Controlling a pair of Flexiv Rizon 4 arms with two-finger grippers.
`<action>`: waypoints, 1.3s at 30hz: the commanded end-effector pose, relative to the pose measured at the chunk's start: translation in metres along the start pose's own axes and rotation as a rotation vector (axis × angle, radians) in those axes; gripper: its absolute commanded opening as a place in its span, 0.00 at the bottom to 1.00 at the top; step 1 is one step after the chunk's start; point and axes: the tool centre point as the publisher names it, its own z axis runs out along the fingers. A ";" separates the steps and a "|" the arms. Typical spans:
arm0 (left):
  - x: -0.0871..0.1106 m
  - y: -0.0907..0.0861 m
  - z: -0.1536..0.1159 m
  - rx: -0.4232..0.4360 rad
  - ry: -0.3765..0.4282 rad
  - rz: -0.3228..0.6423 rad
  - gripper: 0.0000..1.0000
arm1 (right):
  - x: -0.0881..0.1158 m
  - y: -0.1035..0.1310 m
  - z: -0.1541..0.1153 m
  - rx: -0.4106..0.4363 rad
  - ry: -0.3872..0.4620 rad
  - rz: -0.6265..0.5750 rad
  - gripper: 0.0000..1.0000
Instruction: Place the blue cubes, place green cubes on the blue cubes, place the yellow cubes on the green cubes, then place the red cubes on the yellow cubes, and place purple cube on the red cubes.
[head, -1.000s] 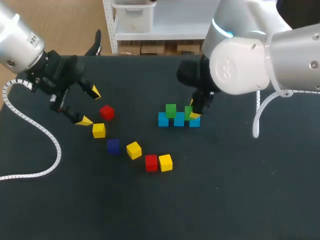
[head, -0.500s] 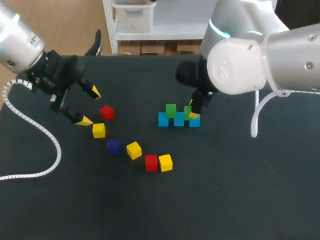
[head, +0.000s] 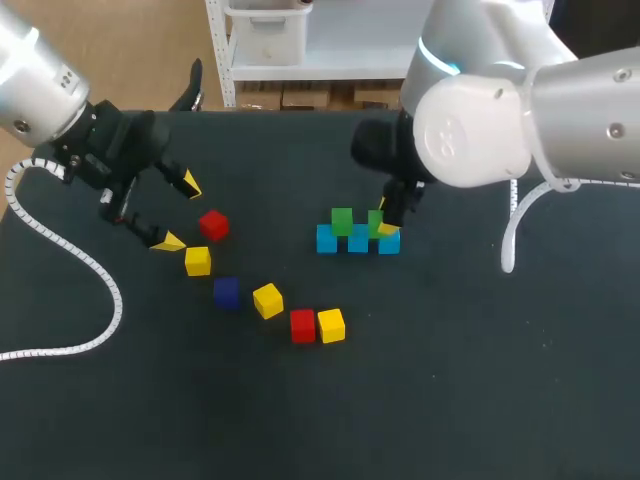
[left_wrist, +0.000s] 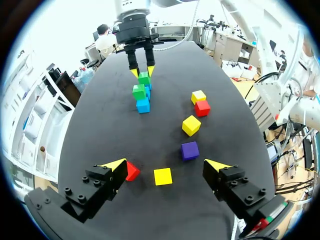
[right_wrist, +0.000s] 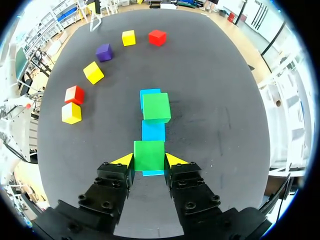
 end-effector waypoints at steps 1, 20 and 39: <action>0.001 -0.001 0.000 -0.002 -0.003 0.004 1.00 | -0.001 -0.002 0.000 -0.002 -0.002 -0.001 0.00; 0.001 -0.001 0.000 -0.002 -0.003 0.004 1.00 | -0.002 -0.004 0.000 0.000 -0.006 -0.003 0.00; 0.001 -0.001 0.000 -0.002 -0.003 0.004 1.00 | -0.002 -0.002 0.000 -0.003 -0.003 -0.008 0.00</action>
